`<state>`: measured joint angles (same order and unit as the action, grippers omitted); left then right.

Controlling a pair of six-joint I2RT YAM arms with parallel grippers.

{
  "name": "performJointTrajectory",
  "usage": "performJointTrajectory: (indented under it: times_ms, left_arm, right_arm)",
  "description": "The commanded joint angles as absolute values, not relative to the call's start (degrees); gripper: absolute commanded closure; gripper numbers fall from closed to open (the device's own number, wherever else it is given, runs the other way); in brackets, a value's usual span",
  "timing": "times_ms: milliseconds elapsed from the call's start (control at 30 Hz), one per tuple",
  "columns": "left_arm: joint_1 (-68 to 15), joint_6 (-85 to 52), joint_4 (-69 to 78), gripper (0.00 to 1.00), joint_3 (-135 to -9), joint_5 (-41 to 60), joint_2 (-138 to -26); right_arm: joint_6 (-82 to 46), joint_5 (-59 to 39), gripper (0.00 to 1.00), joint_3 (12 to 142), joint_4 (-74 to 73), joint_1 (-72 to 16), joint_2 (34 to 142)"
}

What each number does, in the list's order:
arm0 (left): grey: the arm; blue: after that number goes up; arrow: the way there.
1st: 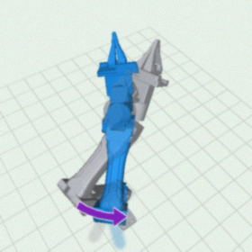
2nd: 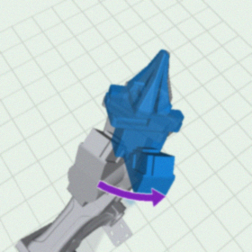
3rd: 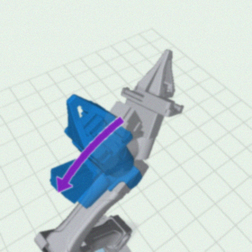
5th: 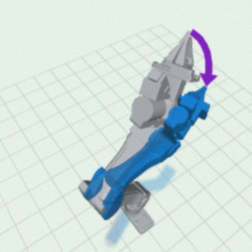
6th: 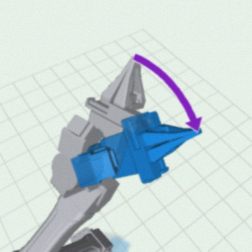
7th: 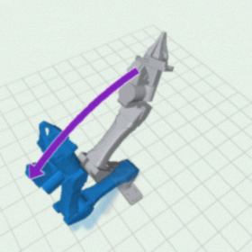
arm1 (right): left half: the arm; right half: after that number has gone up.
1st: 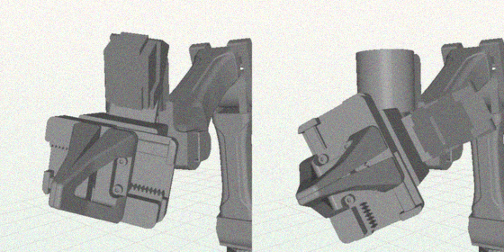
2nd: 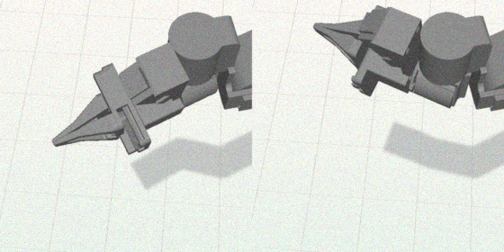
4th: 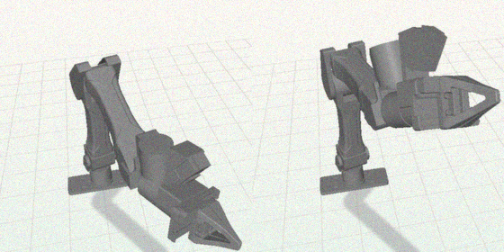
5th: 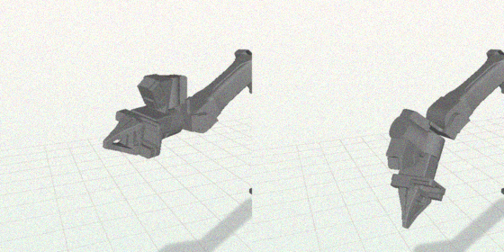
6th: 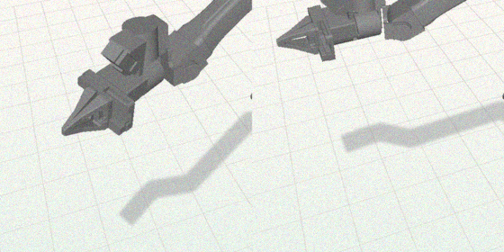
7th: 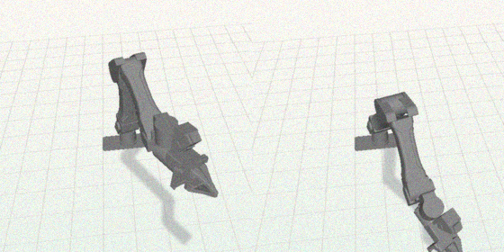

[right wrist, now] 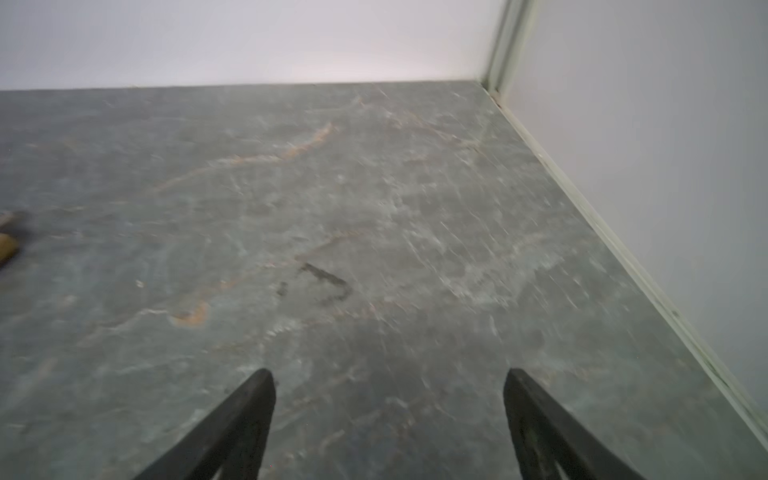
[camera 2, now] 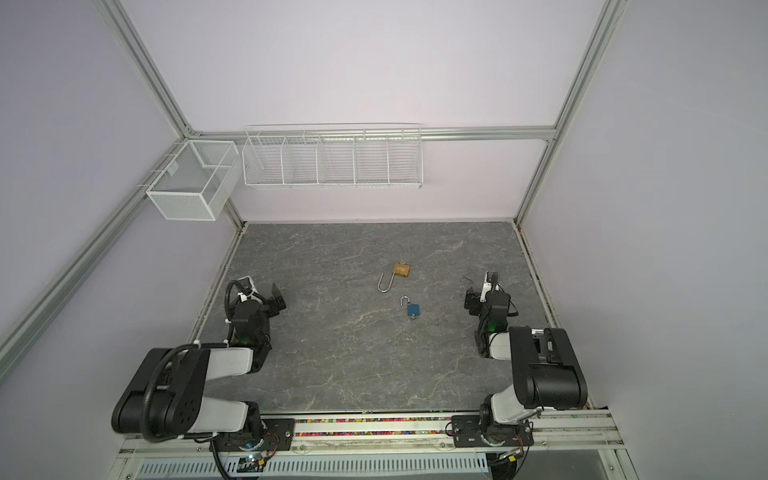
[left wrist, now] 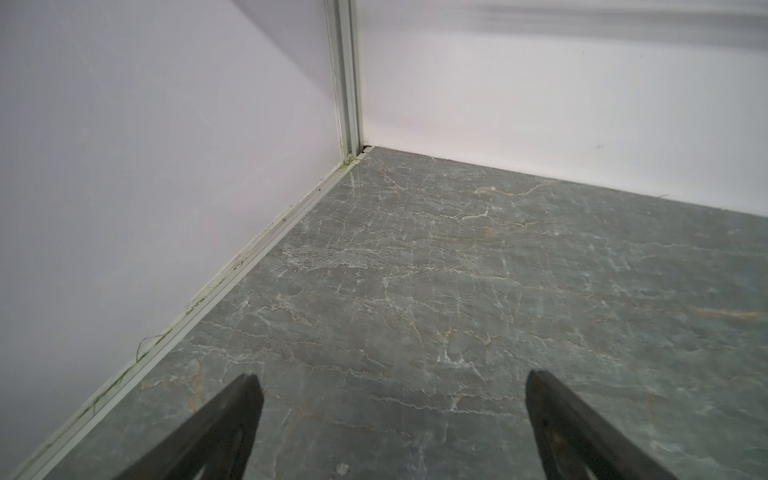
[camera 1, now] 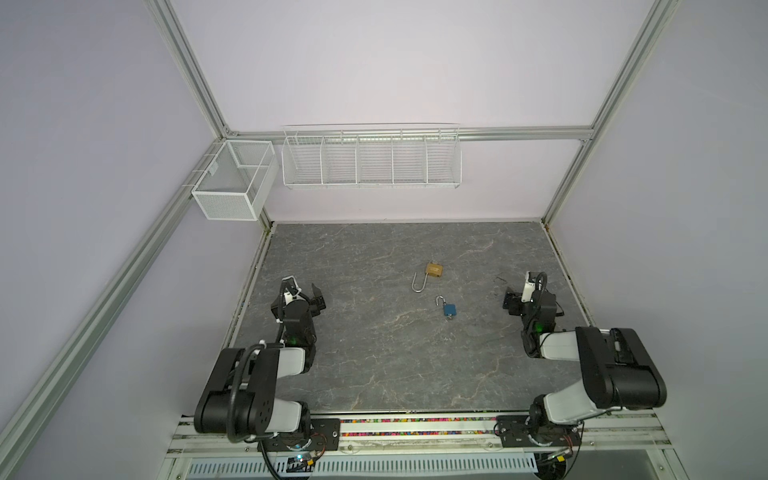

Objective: Unlock with the key

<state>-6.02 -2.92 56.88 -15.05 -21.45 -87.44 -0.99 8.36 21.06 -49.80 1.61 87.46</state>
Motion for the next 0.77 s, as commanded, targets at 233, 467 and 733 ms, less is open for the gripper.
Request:
performJointTrajectory:
  times_ms: [233,467,733]
  left_arm:
    - [-5.4,-3.0,50.7,0.01,-22.8,-24.2,-88.4]
    - [-5.6,-2.3,54.5,0.01,-21.8,-24.2,-89.5]
    - [-5.7,-2.5,53.9,0.01,-21.9,-24.2,-89.3]
  right_arm:
    - [1.9,5.7,0.12,22.3,-48.6,-0.1,87.3]
    - [1.9,5.7,0.12,22.3,-48.6,-0.1,87.3]
    - [2.0,5.8,0.12,22.3,-48.5,-0.3,87.3]
